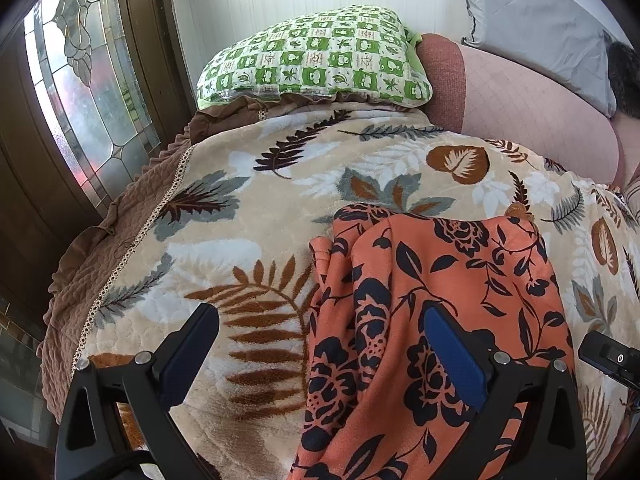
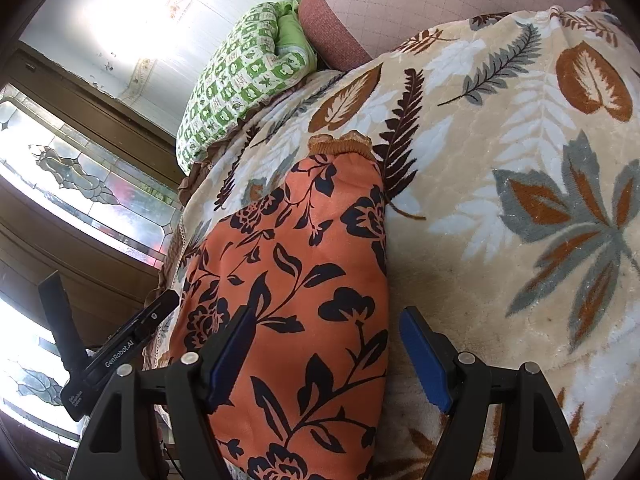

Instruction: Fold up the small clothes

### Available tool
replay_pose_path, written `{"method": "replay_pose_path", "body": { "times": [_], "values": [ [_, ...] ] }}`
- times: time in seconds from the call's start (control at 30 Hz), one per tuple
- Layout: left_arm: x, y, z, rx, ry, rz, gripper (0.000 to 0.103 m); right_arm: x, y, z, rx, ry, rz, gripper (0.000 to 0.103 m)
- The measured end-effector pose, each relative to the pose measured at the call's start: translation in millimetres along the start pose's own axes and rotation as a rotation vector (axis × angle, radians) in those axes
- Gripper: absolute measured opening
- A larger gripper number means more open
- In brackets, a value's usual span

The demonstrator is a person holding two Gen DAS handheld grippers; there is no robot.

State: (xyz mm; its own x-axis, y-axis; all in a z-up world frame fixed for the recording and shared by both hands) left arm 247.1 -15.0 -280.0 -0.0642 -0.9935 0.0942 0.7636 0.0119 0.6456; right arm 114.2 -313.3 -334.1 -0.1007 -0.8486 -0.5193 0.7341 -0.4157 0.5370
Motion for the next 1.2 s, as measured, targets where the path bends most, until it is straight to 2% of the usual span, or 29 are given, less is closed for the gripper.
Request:
{"method": "replay_pose_path", "body": {
  "times": [0.3, 0.4, 0.5, 0.53, 0.57, 0.63, 0.67, 0.7, 0.77, 0.8, 0.83, 0.87, 0.93, 0.97, 1.03, 1.1, 1.2],
  "values": [
    [-4, -2, 3, -0.007, -0.012, 0.008, 0.103, -7, -1, 1, -0.006, -0.004, 0.021, 0.078],
    [-5, -5, -4, -0.045, -0.055, 0.005, 0.103, -5, -2, -5, -0.022, -0.009, 0.033, 0.078],
    [-4, -12, -20, -0.17, -0.237, 0.031, 0.103, -1, -6, -18, -0.066, -0.017, 0.054, 0.078],
    [-3, -19, -31, -0.251, -0.319, 0.033, 0.103, 2, -7, -23, -0.078, -0.018, 0.06, 0.078],
    [-5, -24, -40, -0.302, -0.342, 0.037, 0.103, 6, -9, -32, -0.1, -0.021, 0.065, 0.078],
    [-10, -36, -59, -0.375, -0.342, 0.045, 0.103, 12, -12, -46, -0.131, 0.006, 0.041, 0.078],
    [-7, -41, -63, -0.401, -0.392, 0.053, 0.103, 14, -11, -48, -0.115, 0.023, 0.021, 0.079],
    [-5, -46, -65, -0.42, -0.427, 0.061, 0.103, 13, -8, -50, -0.094, 0.039, 0.002, 0.081],
    [-1, -48, -62, -0.392, -0.425, 0.047, 0.103, 5, -8, -55, -0.096, 0.057, 0.012, 0.08],
    [4, -50, -59, -0.403, -0.443, 0.034, 0.103, -4, -9, -58, -0.103, 0.073, 0.039, 0.08],
    [10, -53, -56, -0.417, -0.468, 0.022, 0.101, -9, -10, -60, -0.102, 0.061, 0.064, 0.078],
    [16, -56, -53, -0.429, -0.488, 0.014, 0.085, -13, -10, -60, -0.097, 0.048, 0.086, 0.074],
    [23, -58, -48, -0.427, -0.484, -0.006, 0.069, -15, -7, -53, -0.08, 0.051, 0.096, 0.049],
    [25, -57, -45, -0.42, -0.482, -0.004, 0.056, -15, -4, -48, -0.066, 0.062, 0.088, 0.044],
    [26, -52, -38, -0.416, -0.497, 0.026, 0.044, -16, 0, -36, -0.04, 0.082, 0.069, 0.037],
    [32, -51, -30, -0.417, -0.512, 0.036, 0.041, -22, 4, -24, -0.019, 0.069, 0.086, 0.036],
    [56, -54, -9, -0.402, -0.515, -0.012, 0.04, -27, 15, 6, 0.036, 0.055, 0.127, 0.035]
  ]
}}
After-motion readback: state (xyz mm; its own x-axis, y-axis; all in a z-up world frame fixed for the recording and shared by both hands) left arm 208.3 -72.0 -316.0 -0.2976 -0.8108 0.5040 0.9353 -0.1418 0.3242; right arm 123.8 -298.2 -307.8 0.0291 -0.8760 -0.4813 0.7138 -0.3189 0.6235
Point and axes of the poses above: each gripper's, at about its wrist camera, not at the fingertips, and z roughly against the way its jaws point, x to its right, y to its top, the point moved 8 cm from there along -z, roughly the way its jaws point, and after that the axes turned 13 degrees about z, right-handed, at the moved point
